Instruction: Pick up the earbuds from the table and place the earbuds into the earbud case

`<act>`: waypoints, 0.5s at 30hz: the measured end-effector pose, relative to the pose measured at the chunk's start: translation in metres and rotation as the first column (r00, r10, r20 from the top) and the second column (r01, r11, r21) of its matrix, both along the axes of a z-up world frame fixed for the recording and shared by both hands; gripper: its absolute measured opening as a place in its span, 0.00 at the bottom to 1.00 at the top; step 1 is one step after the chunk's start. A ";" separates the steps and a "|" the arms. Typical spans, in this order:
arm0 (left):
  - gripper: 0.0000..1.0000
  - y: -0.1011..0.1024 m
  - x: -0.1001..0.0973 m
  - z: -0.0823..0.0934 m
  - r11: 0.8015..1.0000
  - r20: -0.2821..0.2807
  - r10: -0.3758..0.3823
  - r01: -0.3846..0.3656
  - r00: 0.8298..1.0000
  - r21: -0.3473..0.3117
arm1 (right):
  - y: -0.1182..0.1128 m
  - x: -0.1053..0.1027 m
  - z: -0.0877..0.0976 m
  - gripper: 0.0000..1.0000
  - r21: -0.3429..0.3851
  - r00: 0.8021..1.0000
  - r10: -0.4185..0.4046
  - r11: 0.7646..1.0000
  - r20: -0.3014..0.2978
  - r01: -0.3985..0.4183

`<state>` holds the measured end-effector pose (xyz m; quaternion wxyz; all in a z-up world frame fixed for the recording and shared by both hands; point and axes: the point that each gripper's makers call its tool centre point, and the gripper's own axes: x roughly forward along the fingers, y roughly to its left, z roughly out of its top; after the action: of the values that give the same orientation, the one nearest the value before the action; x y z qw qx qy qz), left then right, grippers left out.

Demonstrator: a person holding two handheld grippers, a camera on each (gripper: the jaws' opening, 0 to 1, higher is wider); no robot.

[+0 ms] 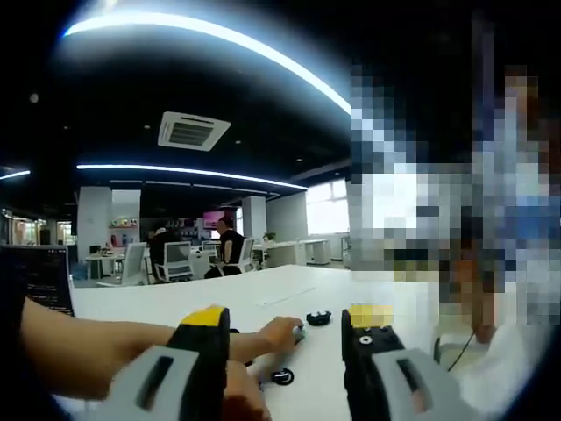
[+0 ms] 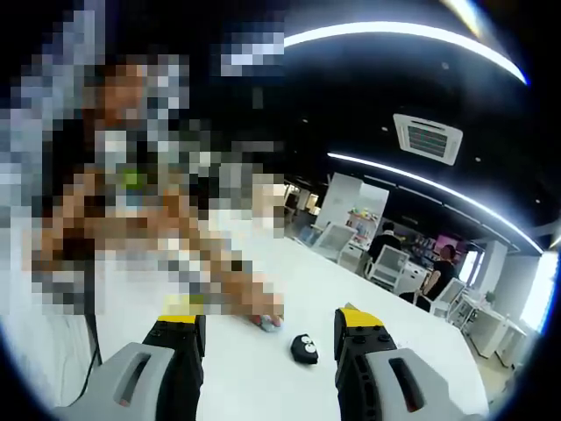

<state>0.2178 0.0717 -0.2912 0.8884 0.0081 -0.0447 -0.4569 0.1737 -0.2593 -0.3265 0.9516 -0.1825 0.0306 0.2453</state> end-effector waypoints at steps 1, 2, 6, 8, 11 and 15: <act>0.53 0.000 0.000 0.000 1.000 -0.001 -0.001 0.001 1.000 0.001 | 0.000 0.000 0.000 0.57 -0.001 1.000 0.000 1.000 0.000 0.000; 0.53 -0.001 0.000 -0.001 1.000 -0.002 -0.002 0.002 1.000 0.002 | 0.000 0.000 0.000 0.57 -0.002 1.000 0.001 1.000 0.000 -0.001; 0.53 -0.001 0.000 -0.001 1.000 -0.002 -0.003 0.004 1.000 0.005 | 0.000 -0.001 0.000 0.57 -0.003 1.000 0.002 1.000 0.000 -0.002; 0.53 -0.002 -0.001 -0.001 1.000 -0.001 -0.004 0.004 1.000 0.006 | 0.001 -0.001 0.000 0.57 -0.004 1.000 0.004 1.000 0.000 -0.004; 0.53 -0.001 -0.001 -0.001 1.000 0.000 -0.004 0.004 1.000 0.006 | 0.002 -0.001 0.000 0.57 -0.005 1.000 0.005 1.000 0.000 -0.005; 0.53 0.004 -0.001 0.001 1.000 0.003 0.003 -0.003 1.000 0.001 | 0.002 -0.001 -0.001 0.57 -0.005 1.000 0.005 1.000 -0.001 -0.005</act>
<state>0.2172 0.0753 -0.2899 0.8890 0.0093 -0.0457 -0.4554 0.1726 -0.2573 -0.3272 0.9506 -0.1847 0.0314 0.2475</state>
